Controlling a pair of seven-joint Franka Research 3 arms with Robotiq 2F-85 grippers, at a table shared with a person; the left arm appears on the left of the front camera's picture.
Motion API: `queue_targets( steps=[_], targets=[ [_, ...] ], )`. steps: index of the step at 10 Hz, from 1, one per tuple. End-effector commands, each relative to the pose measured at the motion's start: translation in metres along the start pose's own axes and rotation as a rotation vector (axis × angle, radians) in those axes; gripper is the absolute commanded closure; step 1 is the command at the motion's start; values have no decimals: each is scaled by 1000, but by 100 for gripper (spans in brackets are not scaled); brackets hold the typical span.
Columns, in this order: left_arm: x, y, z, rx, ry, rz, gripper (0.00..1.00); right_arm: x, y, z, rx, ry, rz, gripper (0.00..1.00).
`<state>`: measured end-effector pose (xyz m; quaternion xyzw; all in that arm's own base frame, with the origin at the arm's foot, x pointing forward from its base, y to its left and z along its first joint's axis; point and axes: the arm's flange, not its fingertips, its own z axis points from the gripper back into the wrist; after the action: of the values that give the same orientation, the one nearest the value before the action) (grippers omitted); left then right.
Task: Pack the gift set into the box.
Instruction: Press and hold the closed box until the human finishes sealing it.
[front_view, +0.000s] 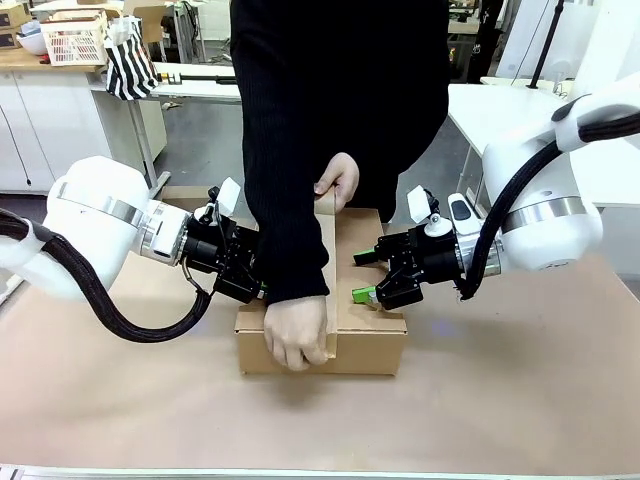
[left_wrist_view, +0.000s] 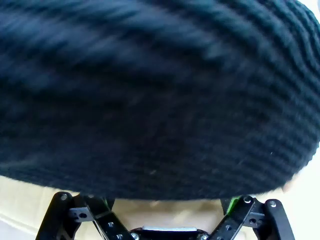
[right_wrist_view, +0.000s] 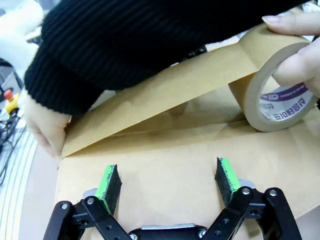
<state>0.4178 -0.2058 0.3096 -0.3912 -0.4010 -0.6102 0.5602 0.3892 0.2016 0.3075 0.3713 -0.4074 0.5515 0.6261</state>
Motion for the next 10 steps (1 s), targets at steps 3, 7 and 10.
queue_targets(
  steps=[3, 7, 10],
  targets=[
    [-1, 0, 0, -1, -6, 16, 0, -1, 1, -1, -4, 8, 25, 0],
    [-1, 0, 0, -1, -6, 16, 0, -1, 1, -1, -4, 8, 25, 0],
    [-1, 0, 0, -1, -6, 16, 0, -1, 1, -1, -4, 8, 25, 0]
  ],
)
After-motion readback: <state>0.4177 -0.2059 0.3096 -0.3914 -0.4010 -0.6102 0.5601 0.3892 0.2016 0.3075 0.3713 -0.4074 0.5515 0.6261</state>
